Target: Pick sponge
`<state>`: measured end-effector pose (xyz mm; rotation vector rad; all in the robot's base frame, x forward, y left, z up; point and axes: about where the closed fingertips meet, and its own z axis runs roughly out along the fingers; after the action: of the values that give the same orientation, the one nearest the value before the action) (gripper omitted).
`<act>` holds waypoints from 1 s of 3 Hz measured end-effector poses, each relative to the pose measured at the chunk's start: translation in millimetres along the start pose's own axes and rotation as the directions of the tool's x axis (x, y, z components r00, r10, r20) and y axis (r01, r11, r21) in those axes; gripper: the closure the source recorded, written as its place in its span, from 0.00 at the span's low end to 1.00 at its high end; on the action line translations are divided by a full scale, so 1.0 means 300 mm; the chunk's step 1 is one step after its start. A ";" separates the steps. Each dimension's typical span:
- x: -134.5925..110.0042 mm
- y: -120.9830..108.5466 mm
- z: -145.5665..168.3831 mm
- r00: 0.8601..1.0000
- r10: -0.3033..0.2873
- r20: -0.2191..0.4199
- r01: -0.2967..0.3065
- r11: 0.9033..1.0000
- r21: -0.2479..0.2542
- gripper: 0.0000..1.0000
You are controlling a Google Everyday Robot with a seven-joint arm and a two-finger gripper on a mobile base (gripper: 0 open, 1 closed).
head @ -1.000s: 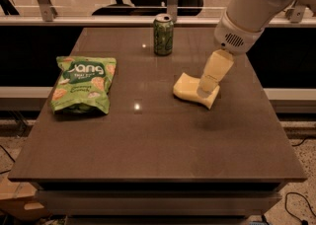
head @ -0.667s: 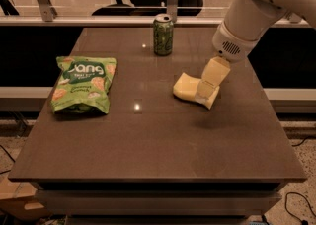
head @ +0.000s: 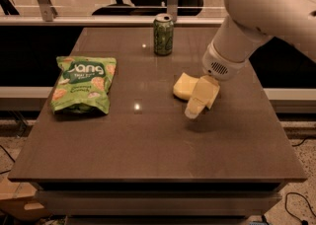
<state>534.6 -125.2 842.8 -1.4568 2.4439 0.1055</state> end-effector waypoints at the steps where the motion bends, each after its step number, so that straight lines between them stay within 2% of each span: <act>1: -0.001 0.024 0.038 1.000 0.000 -0.012 0.000 1.000 0.020 0.00; 2: -0.006 0.024 0.060 1.000 -0.003 -0.015 0.004 0.999 0.035 0.02; 3: -0.013 0.019 0.074 1.000 -0.014 -0.013 0.015 0.999 0.047 0.20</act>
Offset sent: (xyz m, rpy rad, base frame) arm 0.0027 0.0108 -0.0244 -0.0391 -0.0361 -0.0114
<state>536.1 -114.6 822.2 -1.4593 2.4283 0.0361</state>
